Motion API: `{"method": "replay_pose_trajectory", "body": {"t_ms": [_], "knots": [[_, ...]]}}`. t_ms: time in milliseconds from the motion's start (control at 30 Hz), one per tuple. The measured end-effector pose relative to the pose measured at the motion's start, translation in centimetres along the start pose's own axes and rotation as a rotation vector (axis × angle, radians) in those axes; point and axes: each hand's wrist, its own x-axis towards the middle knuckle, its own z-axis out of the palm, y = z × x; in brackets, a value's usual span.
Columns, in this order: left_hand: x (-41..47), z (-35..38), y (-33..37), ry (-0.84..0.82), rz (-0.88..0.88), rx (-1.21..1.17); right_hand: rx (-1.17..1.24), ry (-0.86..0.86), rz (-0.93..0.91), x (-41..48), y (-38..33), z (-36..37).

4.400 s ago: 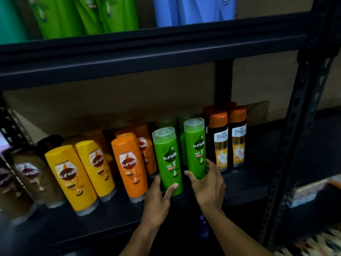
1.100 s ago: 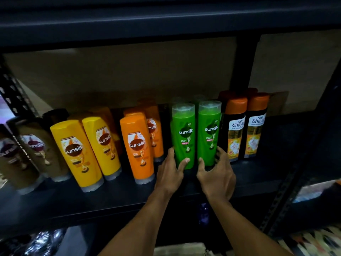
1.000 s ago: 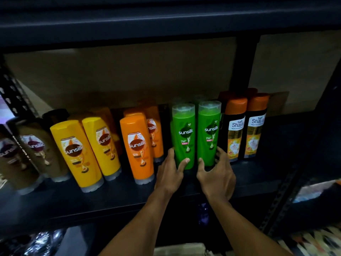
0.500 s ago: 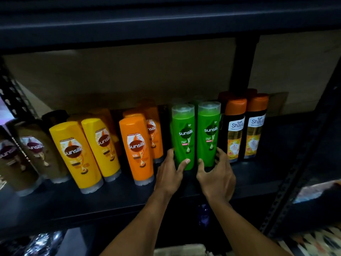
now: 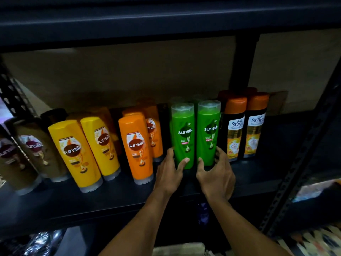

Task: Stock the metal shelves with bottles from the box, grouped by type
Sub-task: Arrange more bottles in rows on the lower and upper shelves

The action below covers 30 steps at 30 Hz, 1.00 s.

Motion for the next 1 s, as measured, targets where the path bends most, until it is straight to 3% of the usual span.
{"method": "replay_pose_trajectory", "body": {"t_ms": [200, 367, 667, 833, 1000], "knots": [[-0.1, -0.1, -0.1, -0.005, -0.01, 0.021, -0.005, -0.021, -0.009, 0.1, 0.3, 0.1], [-1.6, -0.8, 0.2, -0.07, -0.02, 0.048, -0.023, -0.138, 0.003, -0.4, 0.6, -1.0], [-8.3, -6.4, 1.1, -0.202, -0.019, 0.03, -0.005, -0.251, -0.009, -5.4, -1.0, -5.1], [-11.8, -11.9, 1.7, -0.139, 0.03, 0.01, 0.083, -0.289, -0.1, -8.6, -4.4, -5.2], [-12.0, -16.7, 1.3, 0.056, 0.032, -0.013, 0.185, -0.4, -0.184, -10.8, -7.9, -3.3]]}}
